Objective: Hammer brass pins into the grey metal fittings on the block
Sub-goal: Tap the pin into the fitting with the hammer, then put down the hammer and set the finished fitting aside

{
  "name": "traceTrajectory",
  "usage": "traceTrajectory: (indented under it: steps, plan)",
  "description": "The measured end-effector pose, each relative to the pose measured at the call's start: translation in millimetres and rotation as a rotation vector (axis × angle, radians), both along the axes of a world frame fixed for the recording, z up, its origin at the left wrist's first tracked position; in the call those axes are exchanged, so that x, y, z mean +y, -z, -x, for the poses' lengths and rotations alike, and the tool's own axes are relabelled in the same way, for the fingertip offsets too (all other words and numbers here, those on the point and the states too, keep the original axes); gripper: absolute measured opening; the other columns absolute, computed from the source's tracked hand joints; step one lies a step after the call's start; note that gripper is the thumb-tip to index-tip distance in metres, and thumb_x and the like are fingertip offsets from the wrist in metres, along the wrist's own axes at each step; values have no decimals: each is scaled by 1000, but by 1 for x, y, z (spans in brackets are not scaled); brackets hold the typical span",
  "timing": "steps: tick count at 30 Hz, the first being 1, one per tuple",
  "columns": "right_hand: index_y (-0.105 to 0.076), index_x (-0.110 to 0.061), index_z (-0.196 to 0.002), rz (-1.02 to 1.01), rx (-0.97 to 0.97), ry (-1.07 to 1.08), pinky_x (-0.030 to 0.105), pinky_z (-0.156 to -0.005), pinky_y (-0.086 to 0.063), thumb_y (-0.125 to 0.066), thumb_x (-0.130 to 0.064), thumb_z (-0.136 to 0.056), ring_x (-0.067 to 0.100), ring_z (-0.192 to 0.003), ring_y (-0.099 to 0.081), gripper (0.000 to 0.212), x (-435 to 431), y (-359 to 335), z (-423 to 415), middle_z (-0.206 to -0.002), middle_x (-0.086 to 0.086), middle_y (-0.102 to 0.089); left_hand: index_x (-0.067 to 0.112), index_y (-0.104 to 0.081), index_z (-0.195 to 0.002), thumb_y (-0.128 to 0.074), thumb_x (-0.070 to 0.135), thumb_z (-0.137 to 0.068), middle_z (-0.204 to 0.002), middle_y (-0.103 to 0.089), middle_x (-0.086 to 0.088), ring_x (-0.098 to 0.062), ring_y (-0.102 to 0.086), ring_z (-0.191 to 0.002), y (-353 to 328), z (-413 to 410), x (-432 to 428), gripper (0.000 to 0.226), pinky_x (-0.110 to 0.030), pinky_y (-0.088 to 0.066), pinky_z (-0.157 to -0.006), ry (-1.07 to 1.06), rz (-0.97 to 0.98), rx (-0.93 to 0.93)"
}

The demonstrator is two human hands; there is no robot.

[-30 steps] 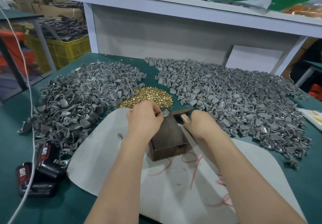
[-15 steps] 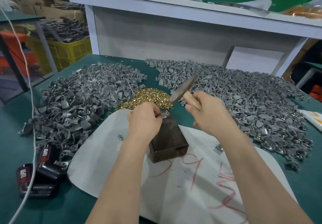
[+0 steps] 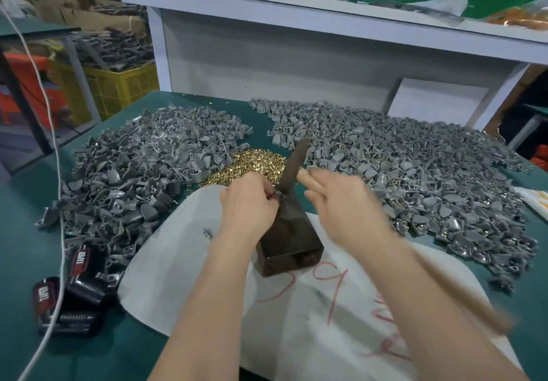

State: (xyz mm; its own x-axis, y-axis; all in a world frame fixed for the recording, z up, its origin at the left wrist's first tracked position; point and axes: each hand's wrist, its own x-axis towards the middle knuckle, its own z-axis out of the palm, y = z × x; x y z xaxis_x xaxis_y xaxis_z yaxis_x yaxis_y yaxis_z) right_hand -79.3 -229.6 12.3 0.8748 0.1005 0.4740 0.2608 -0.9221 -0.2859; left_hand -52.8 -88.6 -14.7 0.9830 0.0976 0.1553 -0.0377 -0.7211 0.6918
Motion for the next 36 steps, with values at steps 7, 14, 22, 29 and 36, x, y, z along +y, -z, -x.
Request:
traceTrajectory:
  steps: [7,14,22,29,36]
  plan:
    - [-55,-20,-127,-78,-162,8,31,-78,-50,-50,-24,-96,24,-93,-64,31,0,-11,-2,-109,5,-67,15,-72,-86,-64,18,-87,-89,-70,-4,-26,-62,-94,0,0,0,9,-40,-50,-86,0,-6,-20]
    - [-60,-15,-90,-72,194,42,30,-67,-43,-54,-25,-92,28,-80,-58,11,-6,-3,-15,-79,4,-61,18,-71,-89,-65,19,-86,-94,-70,-1,-26,-62,-96,-1,0,2,7,-41,-49,-88,-15,-16,-1]
    - [-60,-11,-107,-189,573,274,27,-60,-43,-54,-25,-94,19,-75,-58,19,-17,37,-42,-90,6,-61,24,-71,-88,-61,21,-90,-96,-70,6,-20,-62,-99,1,-1,0,10,-39,-47,-91,-27,-40,-30]
    - [-63,-19,-115,-225,345,18,33,-86,-49,-54,-40,-92,16,-90,-61,32,-8,13,-38,-103,-2,-65,21,-72,-92,-60,19,-90,-95,-70,3,-21,-61,-99,-1,-1,-7,11,-41,-46,-94,37,102,-68]
    - [-40,-18,-140,-612,202,227,17,-72,-54,-57,-30,-92,9,-77,-59,52,-9,-16,-85,-115,-2,-60,22,-60,-118,-58,22,-92,-119,-50,5,-10,-54,-106,-3,-3,1,25,-22,-41,-94,-149,497,-238]
